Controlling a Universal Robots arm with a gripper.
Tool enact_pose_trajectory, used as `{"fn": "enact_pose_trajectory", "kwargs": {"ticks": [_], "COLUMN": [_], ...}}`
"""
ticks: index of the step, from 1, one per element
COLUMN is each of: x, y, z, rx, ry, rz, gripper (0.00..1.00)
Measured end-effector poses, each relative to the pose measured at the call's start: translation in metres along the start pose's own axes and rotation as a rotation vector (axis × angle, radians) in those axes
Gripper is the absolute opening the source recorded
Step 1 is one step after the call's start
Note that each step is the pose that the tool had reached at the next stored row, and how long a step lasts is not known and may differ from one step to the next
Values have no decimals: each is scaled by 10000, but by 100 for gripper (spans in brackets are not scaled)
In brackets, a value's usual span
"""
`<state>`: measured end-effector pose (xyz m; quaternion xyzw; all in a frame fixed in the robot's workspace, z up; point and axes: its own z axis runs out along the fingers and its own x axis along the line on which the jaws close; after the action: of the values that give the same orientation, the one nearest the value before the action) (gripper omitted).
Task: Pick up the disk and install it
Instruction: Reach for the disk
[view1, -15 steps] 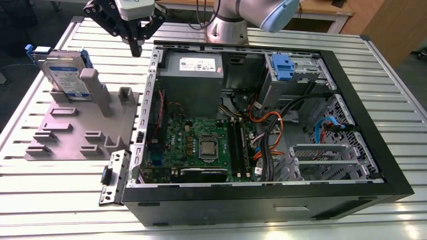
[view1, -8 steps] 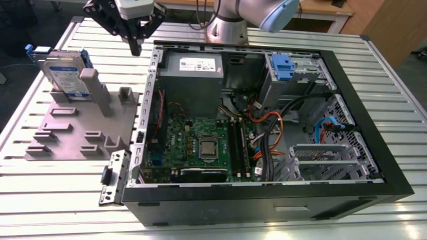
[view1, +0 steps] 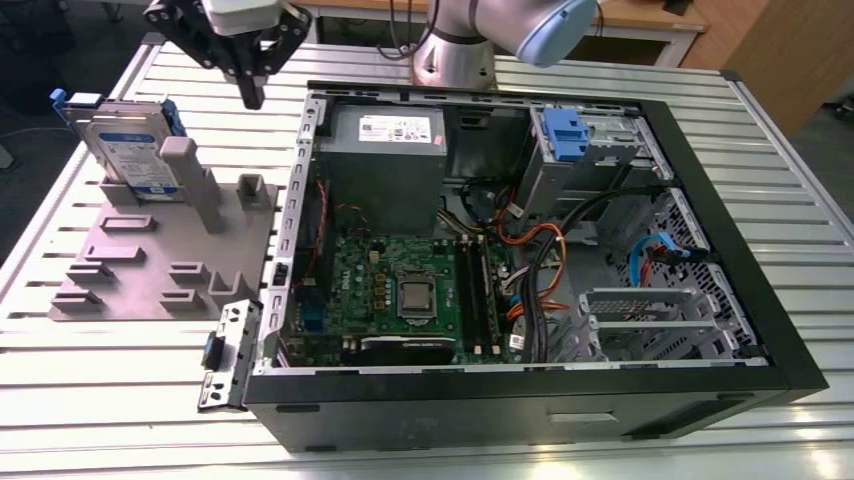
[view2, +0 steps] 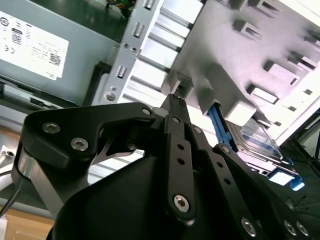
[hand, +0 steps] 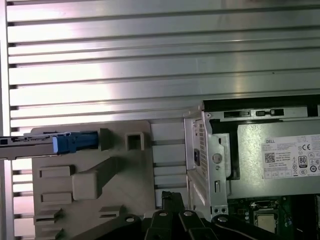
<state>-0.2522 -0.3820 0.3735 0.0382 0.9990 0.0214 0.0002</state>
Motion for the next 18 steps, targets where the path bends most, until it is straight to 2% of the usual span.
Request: {"fn": "enact_pose_trajectory", "kwargs": {"ticks": [3, 5, 18], "x": [96, 136, 149], "y": [-5, -7, -8], "z": [11, 15, 17], "rx": [-1, -1, -1], "ry": [0, 2, 4], "rz": [-2, -1, -1], "gripper": [11, 11, 11]}}
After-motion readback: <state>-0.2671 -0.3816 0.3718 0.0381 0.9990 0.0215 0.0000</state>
